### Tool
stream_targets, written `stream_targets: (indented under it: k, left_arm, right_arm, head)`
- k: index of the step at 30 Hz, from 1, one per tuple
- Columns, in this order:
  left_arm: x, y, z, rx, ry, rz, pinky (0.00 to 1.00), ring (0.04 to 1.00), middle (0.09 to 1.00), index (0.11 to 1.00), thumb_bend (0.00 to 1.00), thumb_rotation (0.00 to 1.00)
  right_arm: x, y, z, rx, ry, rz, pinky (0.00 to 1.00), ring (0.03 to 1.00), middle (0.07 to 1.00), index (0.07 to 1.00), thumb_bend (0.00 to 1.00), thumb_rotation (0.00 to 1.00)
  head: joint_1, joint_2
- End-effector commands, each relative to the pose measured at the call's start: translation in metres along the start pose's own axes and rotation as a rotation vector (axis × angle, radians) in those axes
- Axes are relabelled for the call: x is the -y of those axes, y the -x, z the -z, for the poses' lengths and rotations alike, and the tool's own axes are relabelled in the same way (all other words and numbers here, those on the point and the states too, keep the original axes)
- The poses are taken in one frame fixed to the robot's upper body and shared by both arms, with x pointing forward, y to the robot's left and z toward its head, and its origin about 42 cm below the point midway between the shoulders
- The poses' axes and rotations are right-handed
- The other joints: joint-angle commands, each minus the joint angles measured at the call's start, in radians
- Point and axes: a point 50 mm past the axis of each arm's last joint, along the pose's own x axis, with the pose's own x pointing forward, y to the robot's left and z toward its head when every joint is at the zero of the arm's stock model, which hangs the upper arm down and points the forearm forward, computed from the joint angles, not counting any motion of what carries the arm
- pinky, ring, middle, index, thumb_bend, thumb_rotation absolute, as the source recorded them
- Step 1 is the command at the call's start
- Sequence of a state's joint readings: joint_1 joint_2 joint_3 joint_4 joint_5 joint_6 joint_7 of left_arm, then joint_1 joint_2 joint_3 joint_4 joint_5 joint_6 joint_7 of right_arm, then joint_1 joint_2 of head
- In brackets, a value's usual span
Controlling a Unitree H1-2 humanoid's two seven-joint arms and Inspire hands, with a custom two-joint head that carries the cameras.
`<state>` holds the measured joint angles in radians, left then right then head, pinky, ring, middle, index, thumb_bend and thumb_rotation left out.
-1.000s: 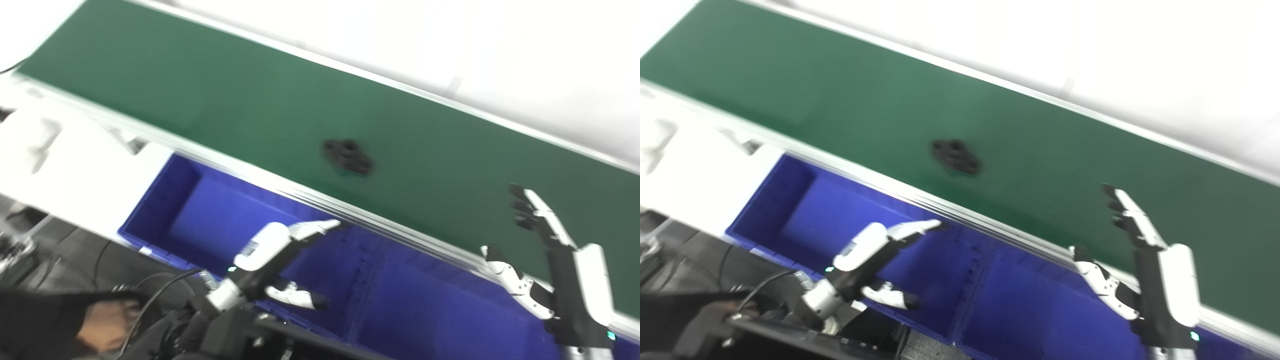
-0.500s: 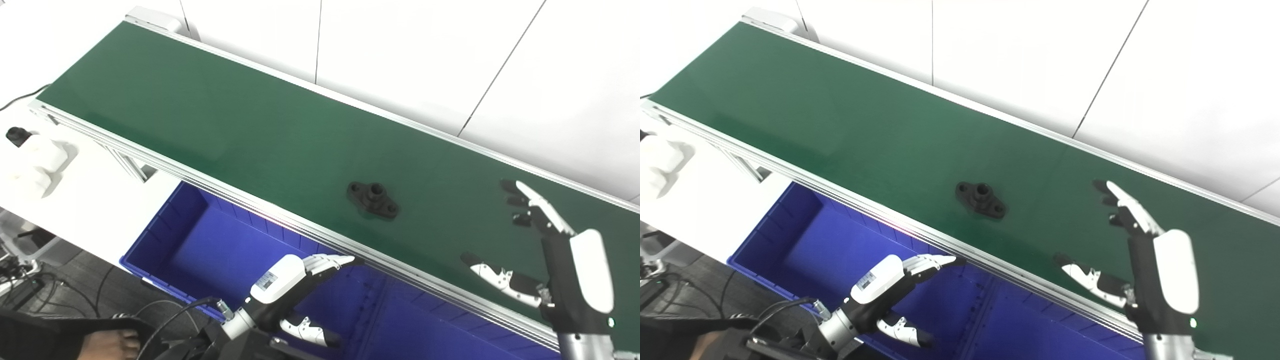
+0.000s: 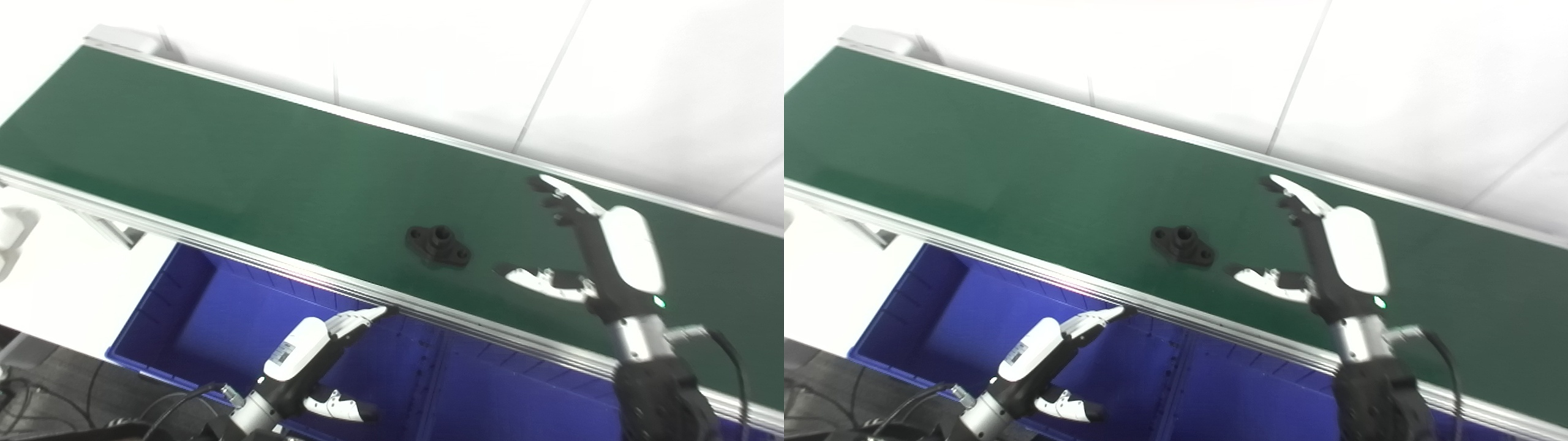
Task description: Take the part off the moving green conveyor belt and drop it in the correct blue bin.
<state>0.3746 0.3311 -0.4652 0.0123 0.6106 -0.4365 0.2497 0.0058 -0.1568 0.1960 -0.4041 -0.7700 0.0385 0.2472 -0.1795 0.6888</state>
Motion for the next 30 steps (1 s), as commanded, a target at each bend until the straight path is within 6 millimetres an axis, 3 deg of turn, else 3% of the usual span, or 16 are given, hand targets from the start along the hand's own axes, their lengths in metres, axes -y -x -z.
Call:
stream_targets:
  k: [1,8,17,30]
  left_arm:
    - [-0.010,0.000,-0.006,0.053,0.022,-0.056,0.89,0.888,0.906,0.924,0.86,1.00]
    - [-0.020,0.002,-0.003,0.069,0.033,-0.060,0.94,0.908,0.926,0.948,0.86,1.00]
    - [-0.030,0.005,0.001,0.063,0.060,-0.053,0.94,0.924,0.941,0.966,0.83,1.00]
    - [-0.042,0.010,0.011,0.062,0.058,-0.068,0.91,0.904,0.925,0.953,0.77,1.00]
  right_arm:
    - [0.003,-0.014,-0.006,0.005,0.017,0.026,0.63,0.730,0.790,0.808,0.77,0.33]
    - [-0.008,-0.031,-0.001,-0.036,0.045,-0.045,0.64,0.729,0.777,0.795,0.80,0.34]
    - [-0.015,-0.042,0.009,-0.083,0.116,-0.143,0.68,0.745,0.780,0.792,0.82,0.38]
    - [-0.012,-0.039,0.031,-0.146,0.235,-0.252,0.68,0.742,0.767,0.779,0.83,0.33]
  head:
    - [-0.030,0.011]
    - [-0.123,0.054]
    - [-0.191,0.079]
    - [-0.248,0.115]
